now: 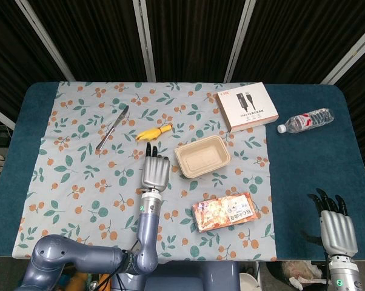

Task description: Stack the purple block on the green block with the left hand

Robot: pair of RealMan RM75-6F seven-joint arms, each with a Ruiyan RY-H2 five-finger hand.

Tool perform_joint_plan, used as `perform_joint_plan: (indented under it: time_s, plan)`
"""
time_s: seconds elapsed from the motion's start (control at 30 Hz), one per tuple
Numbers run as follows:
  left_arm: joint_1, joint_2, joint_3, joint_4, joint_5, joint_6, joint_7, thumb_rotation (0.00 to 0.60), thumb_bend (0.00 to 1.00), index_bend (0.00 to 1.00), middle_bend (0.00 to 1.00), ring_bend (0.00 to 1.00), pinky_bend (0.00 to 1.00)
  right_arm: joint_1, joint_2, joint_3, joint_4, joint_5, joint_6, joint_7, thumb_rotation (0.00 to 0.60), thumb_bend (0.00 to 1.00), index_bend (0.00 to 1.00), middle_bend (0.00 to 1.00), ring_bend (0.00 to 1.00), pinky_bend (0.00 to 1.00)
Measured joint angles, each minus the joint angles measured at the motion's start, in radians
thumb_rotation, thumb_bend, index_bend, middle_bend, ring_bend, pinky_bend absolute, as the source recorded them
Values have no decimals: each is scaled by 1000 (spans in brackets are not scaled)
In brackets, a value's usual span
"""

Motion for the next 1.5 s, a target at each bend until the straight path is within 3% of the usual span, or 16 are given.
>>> perform_joint_plan:
  time_s: [1.5]
  plan:
    - [6,-64,14,134,47,-52,-11,600,372,612,435,128,61,9,6,1,0,17,-22,9,600,150,208,132,183,0]
